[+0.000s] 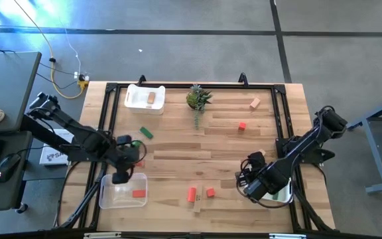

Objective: Sort & place blocks by color
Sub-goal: Put the orange block into the transparent bin

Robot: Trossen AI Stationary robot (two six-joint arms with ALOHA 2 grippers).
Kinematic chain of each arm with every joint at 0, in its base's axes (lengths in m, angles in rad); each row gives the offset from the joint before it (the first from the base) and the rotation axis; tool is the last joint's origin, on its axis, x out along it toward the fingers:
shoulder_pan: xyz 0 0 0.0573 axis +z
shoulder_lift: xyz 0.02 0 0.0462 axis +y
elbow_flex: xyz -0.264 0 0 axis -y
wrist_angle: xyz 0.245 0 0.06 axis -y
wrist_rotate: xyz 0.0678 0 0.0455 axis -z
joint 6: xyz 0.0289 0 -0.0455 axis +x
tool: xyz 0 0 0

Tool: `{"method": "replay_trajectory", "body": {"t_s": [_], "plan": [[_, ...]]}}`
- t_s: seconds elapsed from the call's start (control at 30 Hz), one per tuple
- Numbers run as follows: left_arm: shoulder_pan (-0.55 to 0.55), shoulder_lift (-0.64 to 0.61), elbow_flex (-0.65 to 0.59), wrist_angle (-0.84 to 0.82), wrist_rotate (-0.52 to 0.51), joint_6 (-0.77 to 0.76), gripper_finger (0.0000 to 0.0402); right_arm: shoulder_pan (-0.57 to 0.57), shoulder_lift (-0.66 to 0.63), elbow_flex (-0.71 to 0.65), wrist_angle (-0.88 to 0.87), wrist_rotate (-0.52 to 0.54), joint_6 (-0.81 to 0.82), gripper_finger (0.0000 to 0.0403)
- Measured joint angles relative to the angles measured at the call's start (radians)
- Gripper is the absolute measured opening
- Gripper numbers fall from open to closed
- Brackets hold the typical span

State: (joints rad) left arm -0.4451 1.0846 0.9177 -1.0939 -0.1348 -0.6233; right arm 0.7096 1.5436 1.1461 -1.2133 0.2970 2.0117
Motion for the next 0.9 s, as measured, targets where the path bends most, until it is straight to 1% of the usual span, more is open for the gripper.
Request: {"method": "replay_trajectory", "body": {"t_s": [0.13,0.23,0.4,0.5,0.67,0.8,0.9], "plan": [[-0.077,-0.038,-0.061,0.013,0.005,-0.132,0.0034,-0.033,0.000,0.002,0.016,0.001,-0.008,0.0172],[-0.135,-0.047,-0.090,0.018,0.023,-0.197,0.0034,-0.058,0.000,0.018,0.034,0.026,-0.052,0.0172],[-0.218,-0.046,-0.127,0.040,0.034,-0.289,0.0034,-0.104,-0.001,0.066,0.020,0.112,-0.141,0.0172],[-0.262,-0.046,-0.154,0.082,0.068,-0.332,0.0034,-0.141,-0.001,0.098,-0.025,0.170,-0.197,0.0172],[-0.318,-0.044,-0.158,0.124,0.079,-0.361,0.0035,-0.230,-0.001,0.142,-0.127,0.222,-0.290,0.0172],[-0.329,-0.044,-0.158,0.124,0.079,-0.361,0.0035,-0.327,-0.001,0.157,-0.194,0.222,-0.374,0.0172],[-0.329,-0.043,-0.158,0.135,0.079,-0.367,0.0036,-0.414,-0.001,0.164,-0.219,0.201,-0.468,0.0172]]}}
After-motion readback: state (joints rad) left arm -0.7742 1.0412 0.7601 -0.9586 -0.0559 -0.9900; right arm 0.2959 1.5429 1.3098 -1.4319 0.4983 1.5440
